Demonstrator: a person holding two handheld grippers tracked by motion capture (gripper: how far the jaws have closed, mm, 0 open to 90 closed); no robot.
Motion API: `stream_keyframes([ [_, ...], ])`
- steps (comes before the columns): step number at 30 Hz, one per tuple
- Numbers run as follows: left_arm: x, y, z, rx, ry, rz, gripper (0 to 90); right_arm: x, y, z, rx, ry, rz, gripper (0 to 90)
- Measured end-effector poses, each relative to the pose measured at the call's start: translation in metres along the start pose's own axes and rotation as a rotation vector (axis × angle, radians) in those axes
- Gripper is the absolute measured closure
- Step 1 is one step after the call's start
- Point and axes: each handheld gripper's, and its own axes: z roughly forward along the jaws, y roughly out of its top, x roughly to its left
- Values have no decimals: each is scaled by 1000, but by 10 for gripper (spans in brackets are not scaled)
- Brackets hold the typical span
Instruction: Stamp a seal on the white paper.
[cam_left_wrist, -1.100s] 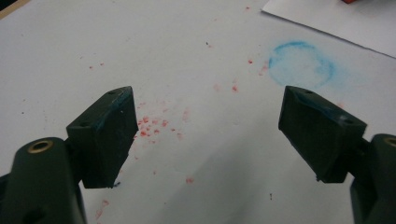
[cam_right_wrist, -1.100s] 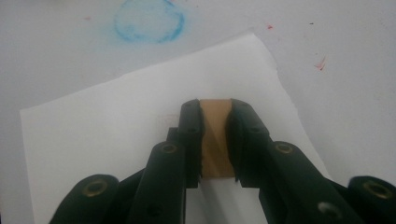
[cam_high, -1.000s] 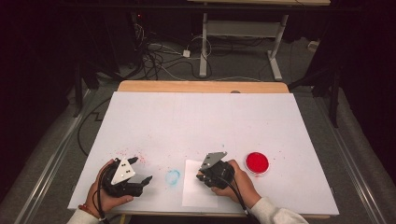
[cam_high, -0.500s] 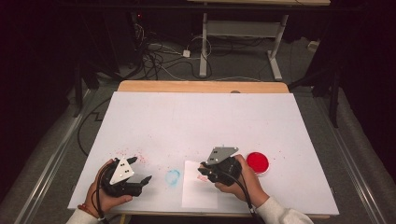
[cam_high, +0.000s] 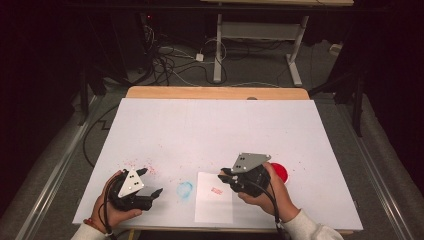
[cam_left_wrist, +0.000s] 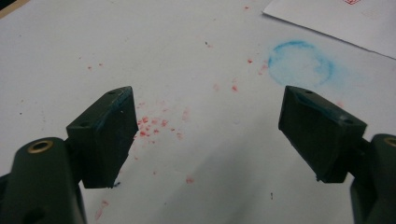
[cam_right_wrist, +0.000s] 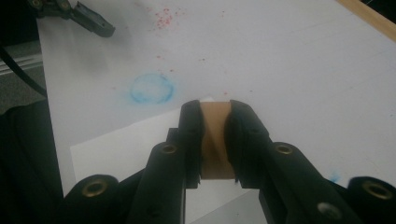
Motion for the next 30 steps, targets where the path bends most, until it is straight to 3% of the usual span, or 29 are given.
stream_keyframes([
  [8, 2, -2, 0, -2, 0, -10, 188, -5, 5, -16, -39, -20, 5, 761],
  [24, 3, -2, 1, -6, -6, -9, 188, -13, 5, -26, -38, -58, 18, 761],
  [30, 3, -2, 1, -7, -9, -7, 188, -20, 6, -37, -46, -80, 45, 760],
])
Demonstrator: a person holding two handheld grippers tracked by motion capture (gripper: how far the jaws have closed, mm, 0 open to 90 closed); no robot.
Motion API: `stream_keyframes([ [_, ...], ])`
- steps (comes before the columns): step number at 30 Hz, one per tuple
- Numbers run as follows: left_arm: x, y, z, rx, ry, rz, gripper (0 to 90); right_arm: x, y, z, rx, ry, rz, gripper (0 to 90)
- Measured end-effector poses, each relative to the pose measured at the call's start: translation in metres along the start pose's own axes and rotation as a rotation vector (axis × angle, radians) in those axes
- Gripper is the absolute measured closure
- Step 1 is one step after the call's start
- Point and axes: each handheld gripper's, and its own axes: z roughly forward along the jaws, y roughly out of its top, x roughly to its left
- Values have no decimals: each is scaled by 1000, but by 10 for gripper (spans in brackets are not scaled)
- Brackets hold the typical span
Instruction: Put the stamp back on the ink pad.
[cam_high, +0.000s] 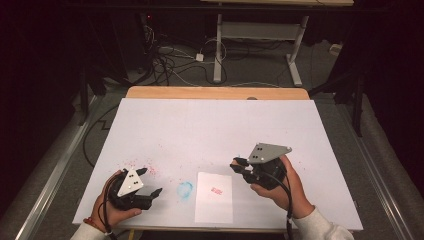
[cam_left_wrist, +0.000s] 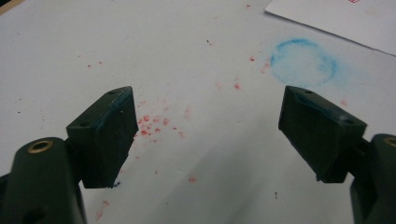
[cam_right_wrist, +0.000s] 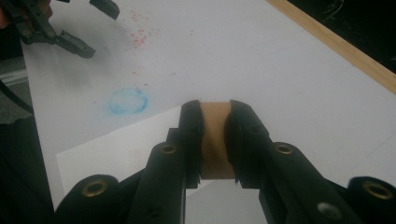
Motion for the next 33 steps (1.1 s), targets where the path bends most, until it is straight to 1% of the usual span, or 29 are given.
stream_keyframes([
  [2, 0, 0, 0, -1, 0, 4, 188, -3, 0, -5, -5, -9, 8, 760],
  [4, 0, 0, -1, 1, -1, 8, 188, -8, -2, -9, 1, -20, 11, 760],
  [7, 0, 0, -1, 3, 2, 2, 188, -16, -7, -11, 19, -36, 29, 760],
  [8, -1, 0, -1, 4, 3, 3, 188, -19, -10, -10, 30, -50, 29, 760],
  [9, -1, 0, -1, 5, 3, 6, 188, -25, -17, -9, 66, -87, 31, 760],
  [10, -1, 0, 0, 7, 3, 9, 188, -25, -17, -9, 66, -87, 31, 760],
  [11, -2, 1, 0, 8, 1, 10, 188, -29, -20, -8, 81, -99, 37, 760],
  [15, -3, 3, 2, 8, -3, 23, 188, -41, -37, -9, 127, -122, 74, 760],
  [16, -3, 3, 2, 8, -4, 24, 188, -43, -41, -9, 139, -131, 77, 760],
  [21, -3, 3, 1, 5, -4, 21, 188, -53, -61, -9, 189, -148, 115, 760],
  [23, -4, 3, 2, 10, -3, 25, 188, -56, -67, -8, 206, -157, 126, 760],
  [26, -5, 4, 2, 12, -6, 29, 188, -62, -74, -6, 242, -192, 132, 760],
  [28, -4, 4, 2, 12, -6, 28, 188, -65, -79, -4, 245, -181, 156, 759],
  [30, -4, 4, 3, 14, -6, 28, 188, -66, -83, -3, 263, -193, 157, 760],
  [33, -4, 4, 3, 15, -7, 29, 188, -68, -87, -2, 274, -189, 161, 760],
])
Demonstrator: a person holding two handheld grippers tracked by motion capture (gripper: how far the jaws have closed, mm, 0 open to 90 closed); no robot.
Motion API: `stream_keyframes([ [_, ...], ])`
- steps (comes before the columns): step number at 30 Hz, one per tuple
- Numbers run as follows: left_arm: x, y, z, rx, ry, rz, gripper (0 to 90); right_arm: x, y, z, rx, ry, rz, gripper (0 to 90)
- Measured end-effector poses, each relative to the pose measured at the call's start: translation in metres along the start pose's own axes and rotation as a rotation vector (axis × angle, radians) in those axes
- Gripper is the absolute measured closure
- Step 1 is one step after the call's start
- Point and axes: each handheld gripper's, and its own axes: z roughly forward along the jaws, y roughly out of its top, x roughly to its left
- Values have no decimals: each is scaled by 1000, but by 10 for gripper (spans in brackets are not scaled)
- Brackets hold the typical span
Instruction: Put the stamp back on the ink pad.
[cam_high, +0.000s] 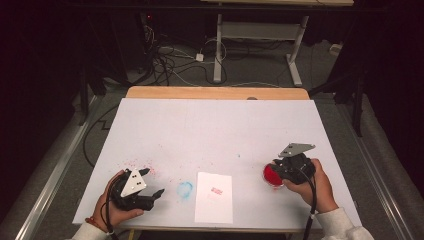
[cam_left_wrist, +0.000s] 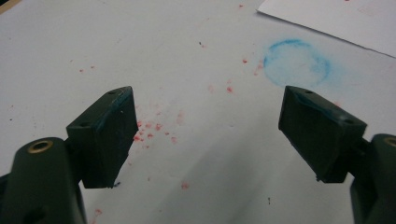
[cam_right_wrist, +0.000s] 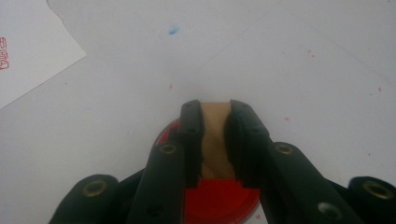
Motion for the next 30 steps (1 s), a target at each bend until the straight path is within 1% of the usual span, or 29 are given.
stream_keyframes([
  [7, 0, 0, 0, 3, -2, 0, 188, 2, -6, 10, 46, -4, -10, 759],
  [12, 0, 0, 1, 4, -3, -1, 188, 0, -8, 14, 63, 1, 7, 756],
  [19, 0, 0, 1, 12, -7, 4, 188, 0, -9, 15, 64, 11, 10, 750],
  [22, 0, 0, 1, 12, -7, 4, 188, -1, -9, 15, 68, 11, 13, 721],
  [25, 0, 0, 1, 11, -6, 4, 188, -1, -8, 14, 66, 12, 7, 731],
  [30, 0, 0, 1, 13, -6, 5, 188, 0, -6, 10, 43, 12, 15, 699],
])
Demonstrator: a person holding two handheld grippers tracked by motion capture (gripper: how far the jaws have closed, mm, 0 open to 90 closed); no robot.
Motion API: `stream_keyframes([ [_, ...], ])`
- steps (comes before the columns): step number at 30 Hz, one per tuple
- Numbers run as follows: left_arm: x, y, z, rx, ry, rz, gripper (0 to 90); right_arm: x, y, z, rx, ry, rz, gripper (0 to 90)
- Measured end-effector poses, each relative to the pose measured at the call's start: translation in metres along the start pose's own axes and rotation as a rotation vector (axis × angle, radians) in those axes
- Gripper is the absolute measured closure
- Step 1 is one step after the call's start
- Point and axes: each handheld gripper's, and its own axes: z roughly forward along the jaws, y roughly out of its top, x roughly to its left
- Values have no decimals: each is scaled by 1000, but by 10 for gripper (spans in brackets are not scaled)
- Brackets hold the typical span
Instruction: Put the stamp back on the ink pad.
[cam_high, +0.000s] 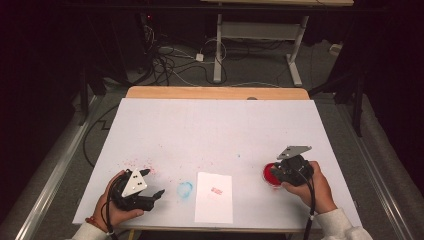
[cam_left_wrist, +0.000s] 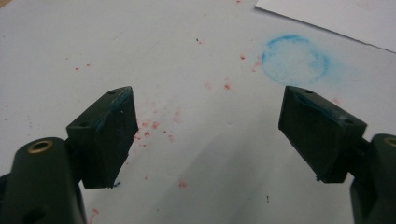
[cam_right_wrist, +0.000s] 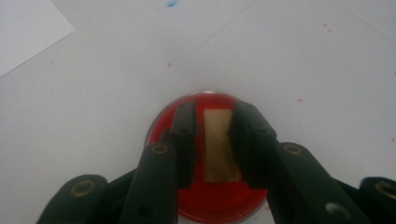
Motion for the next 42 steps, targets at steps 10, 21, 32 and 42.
stream_keyframes([
  [10, 0, 0, 0, 1, 0, 1, 188, 4, 11, -26, -150, -29, -13, 585],
  [21, 0, 0, 1, 0, -1, -3, 188, 10, 15, -44, -329, -87, -22, 399],
  [32, 0, 0, 2, 1, -4, -3, 188, 16, 19, -46, -398, -150, 3, 222],
  [42, 0, 0, 2, 1, -7, -7, 189, 21, 19, -45, -432, -138, -11, 174],
])
